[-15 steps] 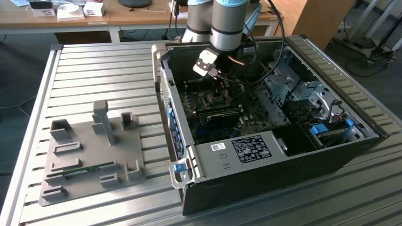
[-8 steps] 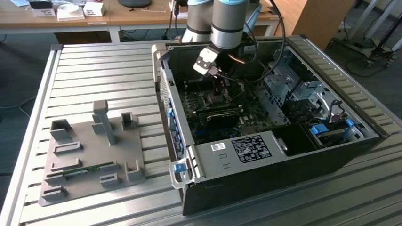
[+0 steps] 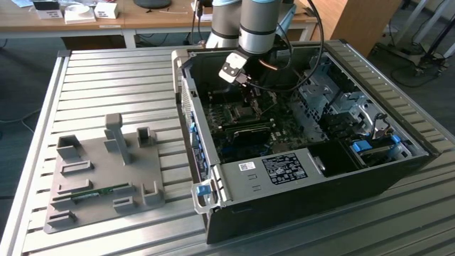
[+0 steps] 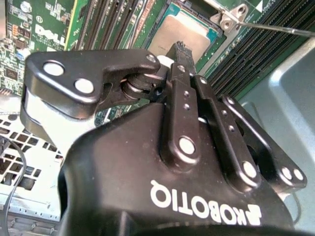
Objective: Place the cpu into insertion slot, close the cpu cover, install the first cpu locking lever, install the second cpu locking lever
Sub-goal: 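Close the cpu cover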
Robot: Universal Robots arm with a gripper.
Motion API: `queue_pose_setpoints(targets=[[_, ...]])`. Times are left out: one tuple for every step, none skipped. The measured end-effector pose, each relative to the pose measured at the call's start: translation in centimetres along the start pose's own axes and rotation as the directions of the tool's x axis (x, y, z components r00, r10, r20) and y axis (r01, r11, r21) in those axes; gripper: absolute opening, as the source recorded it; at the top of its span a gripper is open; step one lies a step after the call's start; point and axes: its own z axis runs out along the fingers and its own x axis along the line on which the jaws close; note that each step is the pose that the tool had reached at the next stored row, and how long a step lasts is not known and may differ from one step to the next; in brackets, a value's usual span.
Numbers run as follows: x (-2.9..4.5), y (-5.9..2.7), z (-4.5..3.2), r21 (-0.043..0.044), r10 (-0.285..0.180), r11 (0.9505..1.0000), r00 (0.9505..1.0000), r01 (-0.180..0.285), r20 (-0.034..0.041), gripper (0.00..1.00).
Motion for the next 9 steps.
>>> queue_pose_setpoints(targets=[[0.00,0.00,0.00,0.0000,0.000,1.0000,1.0000,0.000,0.0001,0.10],[0.00,0.00,0.00,-0.0001,0.000,1.0000,1.0000,0.000,-0.0001,0.10],[0.00,0.00,-0.01,0.0000,0.000,1.0000,1.0000,0.000,0.0000,0.10],[0.00,0.00,-0.01,0.0000,0.000,1.0000,1.0000,0.000,0.0001,0.10],[0.00,0.00,-0.04,0.0001,0.000,1.0000,1.0000,0.000,0.0002,0.10],[-0.01,0.00,-0.09,0.0003,0.000,1.0000,1.0000,0.000,0.0005,0.10],[-0.01,0.01,-0.16,0.0002,0.000,1.0000,1.0000,0.000,0.0004,0.10],[0.00,0.01,-0.23,0.0001,0.000,1.0000,1.0000,0.000,0.0001,0.10],[-0.01,0.02,-0.33,0.0001,0.000,1.0000,1.0000,0.000,0.0002,0.10]])
